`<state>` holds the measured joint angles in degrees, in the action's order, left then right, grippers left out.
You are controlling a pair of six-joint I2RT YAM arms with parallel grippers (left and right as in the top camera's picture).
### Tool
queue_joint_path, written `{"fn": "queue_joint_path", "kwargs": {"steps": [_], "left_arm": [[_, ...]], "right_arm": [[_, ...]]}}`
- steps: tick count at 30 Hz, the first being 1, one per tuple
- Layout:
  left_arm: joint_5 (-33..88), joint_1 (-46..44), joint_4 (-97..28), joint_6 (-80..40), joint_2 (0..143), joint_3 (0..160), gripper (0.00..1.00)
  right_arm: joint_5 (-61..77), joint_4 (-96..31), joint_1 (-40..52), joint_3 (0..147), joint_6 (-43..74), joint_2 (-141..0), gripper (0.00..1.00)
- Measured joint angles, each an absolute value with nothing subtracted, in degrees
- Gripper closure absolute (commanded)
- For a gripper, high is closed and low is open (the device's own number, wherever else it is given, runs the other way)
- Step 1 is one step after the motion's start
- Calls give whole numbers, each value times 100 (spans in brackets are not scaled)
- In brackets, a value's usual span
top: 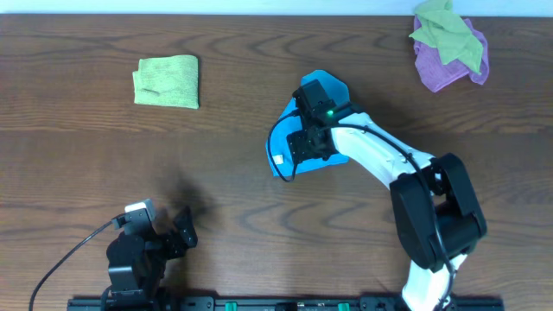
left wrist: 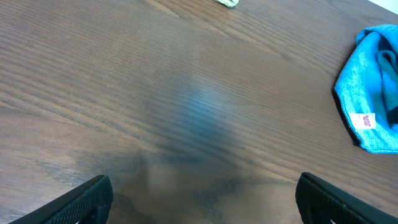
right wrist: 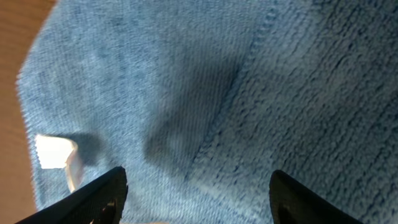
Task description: Fold the cloth
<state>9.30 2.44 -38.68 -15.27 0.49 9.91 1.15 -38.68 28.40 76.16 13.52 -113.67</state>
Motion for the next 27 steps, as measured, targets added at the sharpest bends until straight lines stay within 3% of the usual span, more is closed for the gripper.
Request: {"fn": "queue_joint_path", "kwargs": {"steps": [22,27], "left_arm": [[930,244,-3865,-1527,49,991,5],[930,244,-3865,-1527,49,991,5]], "right_arm": [[-349,-3656,2803,7616,1479,-11483,34],[-364,-3634,2797,7616,1496,-11653,44]]}}
